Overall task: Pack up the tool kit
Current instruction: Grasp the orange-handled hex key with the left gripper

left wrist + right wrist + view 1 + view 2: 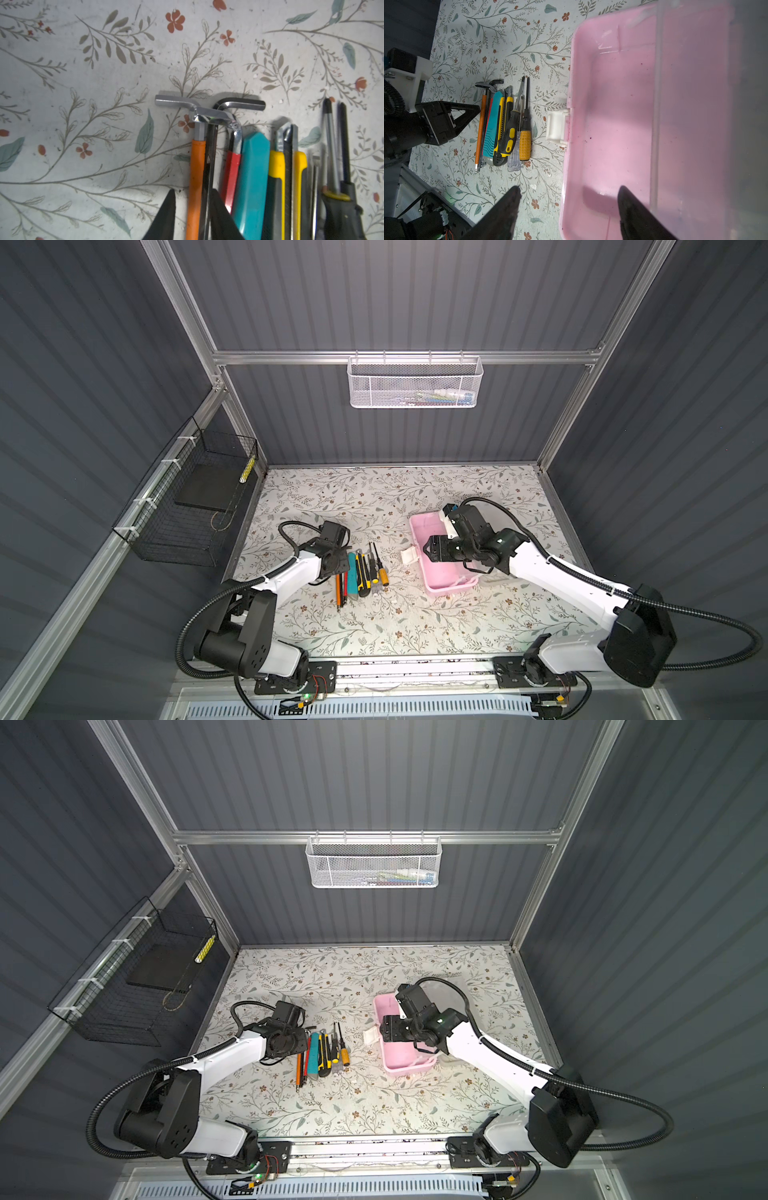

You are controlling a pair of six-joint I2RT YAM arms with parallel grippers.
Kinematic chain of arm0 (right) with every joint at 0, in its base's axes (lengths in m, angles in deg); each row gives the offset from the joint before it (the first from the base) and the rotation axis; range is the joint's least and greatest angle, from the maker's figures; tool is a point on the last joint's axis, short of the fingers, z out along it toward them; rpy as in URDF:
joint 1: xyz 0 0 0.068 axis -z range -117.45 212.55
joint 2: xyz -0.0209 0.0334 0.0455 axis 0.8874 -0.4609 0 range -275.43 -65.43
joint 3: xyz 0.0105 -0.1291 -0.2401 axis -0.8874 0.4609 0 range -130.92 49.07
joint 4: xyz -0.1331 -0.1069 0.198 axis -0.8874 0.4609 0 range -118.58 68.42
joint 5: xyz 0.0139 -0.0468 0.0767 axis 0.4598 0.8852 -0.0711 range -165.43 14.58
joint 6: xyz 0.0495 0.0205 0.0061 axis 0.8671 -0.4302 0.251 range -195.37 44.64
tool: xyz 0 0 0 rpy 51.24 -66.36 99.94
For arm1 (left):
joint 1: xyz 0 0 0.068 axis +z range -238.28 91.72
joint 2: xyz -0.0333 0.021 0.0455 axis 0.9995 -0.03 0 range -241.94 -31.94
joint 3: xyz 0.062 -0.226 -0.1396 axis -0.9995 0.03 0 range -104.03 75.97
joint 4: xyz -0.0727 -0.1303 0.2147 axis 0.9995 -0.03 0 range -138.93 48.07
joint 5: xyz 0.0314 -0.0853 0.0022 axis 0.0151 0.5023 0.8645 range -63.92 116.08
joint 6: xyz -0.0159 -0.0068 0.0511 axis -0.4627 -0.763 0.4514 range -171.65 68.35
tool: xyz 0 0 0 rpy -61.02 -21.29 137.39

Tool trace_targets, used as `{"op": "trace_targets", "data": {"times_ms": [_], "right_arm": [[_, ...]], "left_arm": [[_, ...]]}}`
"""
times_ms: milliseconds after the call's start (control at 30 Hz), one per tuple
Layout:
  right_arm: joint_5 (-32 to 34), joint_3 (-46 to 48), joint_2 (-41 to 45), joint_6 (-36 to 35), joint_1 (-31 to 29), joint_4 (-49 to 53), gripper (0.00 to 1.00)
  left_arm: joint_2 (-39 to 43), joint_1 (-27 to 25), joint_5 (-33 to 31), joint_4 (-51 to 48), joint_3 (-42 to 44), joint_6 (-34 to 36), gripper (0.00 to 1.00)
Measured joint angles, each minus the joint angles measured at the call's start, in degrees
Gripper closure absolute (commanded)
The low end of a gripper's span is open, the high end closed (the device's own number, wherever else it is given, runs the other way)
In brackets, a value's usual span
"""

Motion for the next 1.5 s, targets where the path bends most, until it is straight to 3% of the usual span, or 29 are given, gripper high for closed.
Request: {"op": "trace_targets", "data": {"times_ms": [567,733,1033,1200,1300,1500], "right_arm": [[0.0,0.1,-1.3,0.1,0.0,-0.9,0.25],[-0.3,0.5,-1.6,0.1,0.1,-1.4,0.25],[-1.0,0.6,-2.2,0.1,0.5,-2.2,0.24],[-1.9,0.6,-3.2,0.1,0.8,-2.6,0.24],[-2.4,0.5,-3.4,0.1,0.9,-2.6,0.24],[-4.8,0.5,-2.0,0.8,1.9,-3.9,0.24]], "left_arm": [[-3.3,0.3,0.0,0.7,0.6,0.0,0.73],[-4.1,0.3,0.0,0.7,-0.1,0.0,0.79],[-5.8,0.4,-0.1,0.2,-1.8,0.2,1.00],[-6.1,0.4,-0.7,-0.5,-2.4,0.5,1.00],[-4.2,0.4,-1.2,-2.4,-2.4,1.3,1.00],[7.4,0.4,1.1,-6.1,-5.8,1.3,1.00]]}}
